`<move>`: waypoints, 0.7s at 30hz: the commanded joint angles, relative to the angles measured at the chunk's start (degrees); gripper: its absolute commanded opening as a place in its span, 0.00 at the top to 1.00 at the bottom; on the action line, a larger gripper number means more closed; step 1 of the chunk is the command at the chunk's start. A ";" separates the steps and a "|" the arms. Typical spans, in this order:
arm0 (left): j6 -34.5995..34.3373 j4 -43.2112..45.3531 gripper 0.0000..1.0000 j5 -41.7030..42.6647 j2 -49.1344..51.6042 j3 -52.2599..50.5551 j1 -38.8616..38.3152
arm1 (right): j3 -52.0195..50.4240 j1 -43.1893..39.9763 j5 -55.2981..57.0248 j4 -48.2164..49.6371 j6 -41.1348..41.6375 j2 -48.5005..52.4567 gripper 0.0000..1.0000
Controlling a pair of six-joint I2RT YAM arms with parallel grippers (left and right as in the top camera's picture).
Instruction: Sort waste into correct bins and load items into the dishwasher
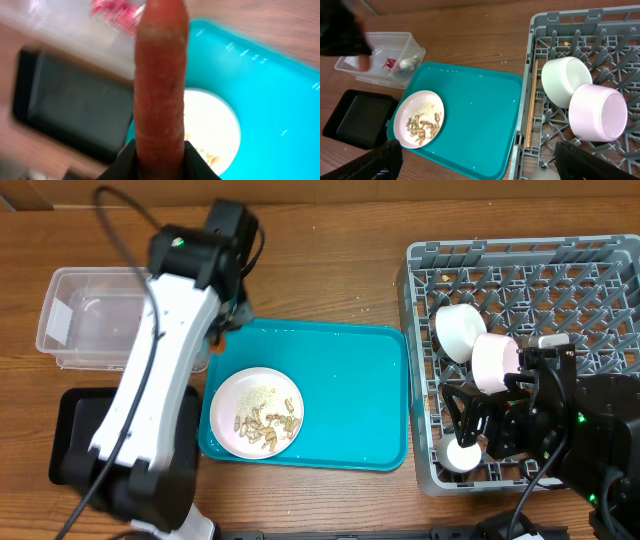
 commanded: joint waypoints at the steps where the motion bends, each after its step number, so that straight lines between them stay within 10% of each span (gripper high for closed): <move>1: -6.80 -5.09 0.84 -3.04 -5.16 -0.52 0.35 | 0.81 0.11 0.37 0.15 0.28 -0.31 0.00; 13: -24.83 -4.07 0.78 -7.13 -25.16 -31.82 8.48 | 0.81 0.11 0.37 0.15 0.28 -0.31 0.00; 21: -25.20 14.88 0.70 -0.81 -32.37 -59.10 22.82 | 0.81 0.11 0.37 0.15 0.28 -0.31 0.00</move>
